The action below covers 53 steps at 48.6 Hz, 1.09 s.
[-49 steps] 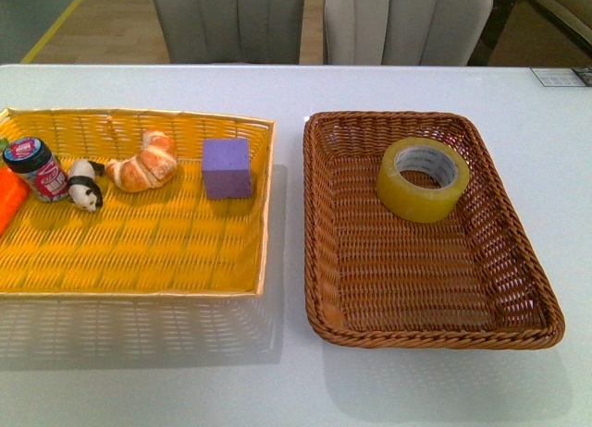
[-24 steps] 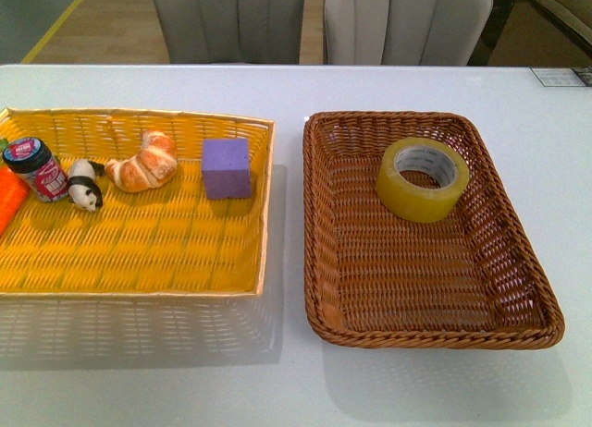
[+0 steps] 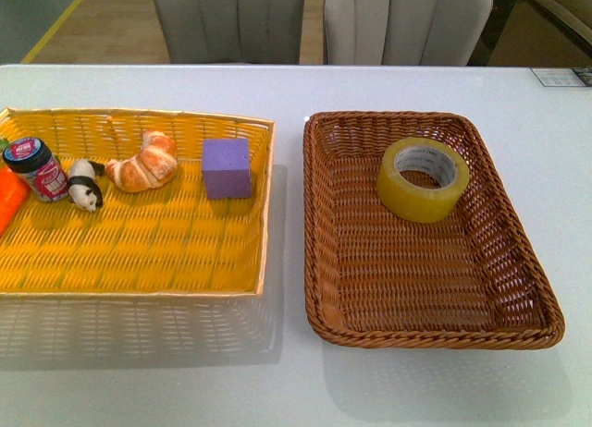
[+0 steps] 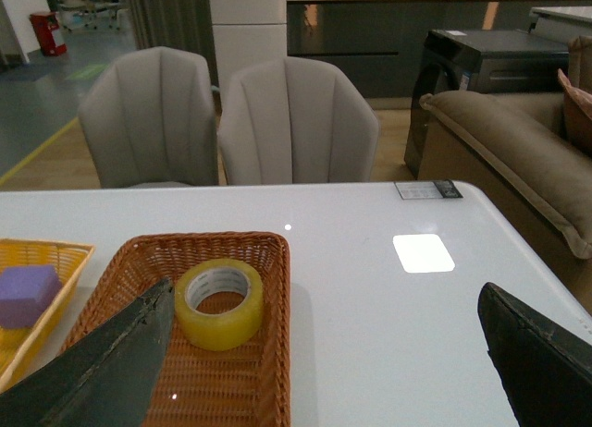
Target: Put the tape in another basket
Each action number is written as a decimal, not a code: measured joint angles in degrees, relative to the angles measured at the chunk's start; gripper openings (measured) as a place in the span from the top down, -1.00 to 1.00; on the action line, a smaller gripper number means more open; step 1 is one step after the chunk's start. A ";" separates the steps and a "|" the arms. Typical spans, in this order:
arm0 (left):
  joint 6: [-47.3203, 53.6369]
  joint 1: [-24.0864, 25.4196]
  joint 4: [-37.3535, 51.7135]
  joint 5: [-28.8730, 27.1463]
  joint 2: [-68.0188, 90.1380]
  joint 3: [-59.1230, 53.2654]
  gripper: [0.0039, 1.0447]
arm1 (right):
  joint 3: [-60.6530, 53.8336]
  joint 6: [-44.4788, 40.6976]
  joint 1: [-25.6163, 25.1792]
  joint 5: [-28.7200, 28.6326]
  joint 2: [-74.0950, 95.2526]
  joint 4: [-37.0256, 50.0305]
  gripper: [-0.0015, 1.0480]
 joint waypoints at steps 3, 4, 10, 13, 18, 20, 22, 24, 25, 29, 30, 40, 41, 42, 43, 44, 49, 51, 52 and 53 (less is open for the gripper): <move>0.00 0.00 -0.81 0.00 -0.81 0.00 0.97 | 0.00 0.00 0.00 0.00 0.00 0.00 -0.83; 0.00 0.00 -0.92 -0.02 -0.94 0.00 0.97 | 0.00 0.00 0.00 0.00 0.00 0.00 -0.83; 0.02 0.00 -6.75 0.00 -5.27 0.02 0.97 | 0.00 0.00 0.00 0.00 0.00 0.00 -0.83; 0.02 0.00 -11.13 -0.02 -9.40 0.02 0.97 | 0.00 0.00 0.00 0.00 0.00 0.00 -0.83; 0.02 0.00 -11.89 0.00 -10.82 0.02 0.97 | 0.00 0.00 0.00 -0.02 0.00 0.00 -0.83; 0.02 0.00 -11.87 -0.04 -10.84 0.02 0.97 | 0.00 0.00 0.00 0.00 0.02 0.00 -0.83; 0.02 0.00 -11.89 0.00 -10.86 0.02 0.97 | 0.00 0.00 0.00 0.00 0.02 -0.02 -0.83; 0.02 0.00 -11.87 -0.02 -10.88 0.02 0.97 | 0.00 0.00 0.00 0.00 0.00 -0.02 -0.83; 0.02 0.00 -11.87 -0.02 -10.88 0.02 0.97 | 0.00 0.00 0.00 0.00 0.00 -0.02 -0.83; 0.02 0.00 -11.87 0.00 -10.91 0.02 0.78 | 0.00 0.00 0.00 0.00 0.00 -0.02 -0.83; 0.02 0.00 -11.87 -0.02 -10.91 0.02 0.68 | 0.00 0.00 0.00 0.00 0.00 -0.02 -0.83; 0.02 0.00 -11.87 -0.02 -10.91 0.02 -0.01 | 0.00 0.00 0.00 0.00 0.00 -0.02 -0.83; 0.02 0.00 -11.87 -0.02 -10.91 0.02 -0.07 | 0.00 0.00 0.00 0.00 0.00 -0.02 -0.83; 0.02 0.00 -11.87 -0.02 -10.91 0.02 -0.11 | 0.00 0.00 0.00 0.00 0.00 -0.02 -0.83; 0.02 0.00 -11.87 -0.02 -10.91 0.02 -0.18 | 0.00 0.00 0.00 0.00 0.00 -0.02 -0.83; 0.02 0.00 -11.87 -0.02 -10.91 0.02 -0.24 | 0.00 0.00 0.00 0.00 0.00 -0.02 -0.83; 0.02 0.00 -11.87 -0.02 -10.91 0.02 -0.55 | 0.00 0.00 0.00 0.00 0.00 -0.02 -0.83; 0.02 0.00 -11.87 -0.02 -10.91 0.02 -0.75 | 0.00 0.00 0.00 0.00 0.00 -0.02 -0.83; 0.02 0.00 -11.87 -0.02 -10.91 0.02 -0.82 | 0.00 0.00 0.00 0.00 0.00 -0.02 -0.83; 0.13 0.00 -11.87 -0.02 -10.91 0.02 -0.87 | 0.00 0.00 0.00 0.00 0.00 -0.02 -0.83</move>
